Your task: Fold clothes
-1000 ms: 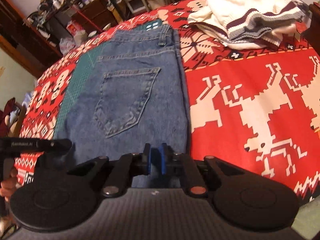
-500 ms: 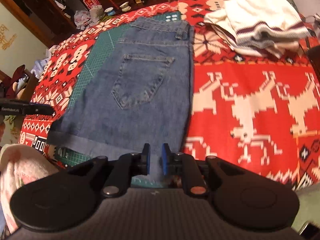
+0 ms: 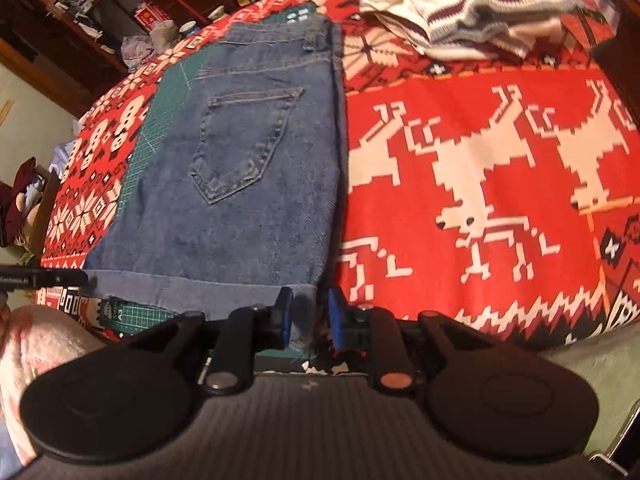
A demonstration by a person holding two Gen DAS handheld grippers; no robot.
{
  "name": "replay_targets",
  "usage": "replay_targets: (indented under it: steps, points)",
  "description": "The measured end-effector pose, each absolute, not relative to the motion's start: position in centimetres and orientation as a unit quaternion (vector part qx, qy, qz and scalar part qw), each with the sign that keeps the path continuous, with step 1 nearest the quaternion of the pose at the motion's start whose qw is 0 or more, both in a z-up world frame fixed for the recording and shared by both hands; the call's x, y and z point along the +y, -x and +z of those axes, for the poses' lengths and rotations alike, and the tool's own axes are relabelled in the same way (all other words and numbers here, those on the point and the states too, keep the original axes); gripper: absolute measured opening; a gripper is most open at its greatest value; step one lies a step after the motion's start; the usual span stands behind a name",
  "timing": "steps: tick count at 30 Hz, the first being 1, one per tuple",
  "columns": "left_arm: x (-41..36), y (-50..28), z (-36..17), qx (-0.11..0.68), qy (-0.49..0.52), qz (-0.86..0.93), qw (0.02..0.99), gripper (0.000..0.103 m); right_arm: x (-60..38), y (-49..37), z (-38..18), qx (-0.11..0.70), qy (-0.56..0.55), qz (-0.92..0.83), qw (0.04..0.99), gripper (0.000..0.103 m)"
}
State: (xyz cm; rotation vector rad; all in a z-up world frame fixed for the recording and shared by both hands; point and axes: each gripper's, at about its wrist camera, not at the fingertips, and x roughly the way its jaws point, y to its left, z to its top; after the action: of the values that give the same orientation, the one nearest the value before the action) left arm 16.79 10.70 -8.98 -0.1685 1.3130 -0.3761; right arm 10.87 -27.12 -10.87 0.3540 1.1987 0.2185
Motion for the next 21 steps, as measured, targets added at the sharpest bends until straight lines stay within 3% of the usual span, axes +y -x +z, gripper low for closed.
replay_targets:
  steps: [3,8,11,14,21]
  points:
    - [10.6,-17.0,-9.2,0.603,0.096,-0.184,0.770,0.037,-27.0,-11.1,-11.4,0.568,-0.171,0.104,0.798,0.021]
    - [10.0,-17.3,-9.7,0.611,0.090,-0.186,0.764,0.016,-26.9,-11.5,-12.2,0.581,-0.181,0.106,0.786,0.021]
    - [9.7,-17.2,-9.8,0.607,0.083,-0.185,0.769,0.009,-26.8,-11.6,-12.7,0.588,-0.186,0.108,0.780,0.013]
    - [9.7,-16.8,-9.0,0.589,0.076,-0.185,0.783,0.007,-26.6,-11.4,-12.1,0.578,-0.184,0.114,0.786,0.008]
    - [10.2,-16.7,-8.6,0.578,0.078,-0.174,0.793,0.006,-26.4,-10.6,-11.1,0.571,-0.192,0.123,0.789,0.007]
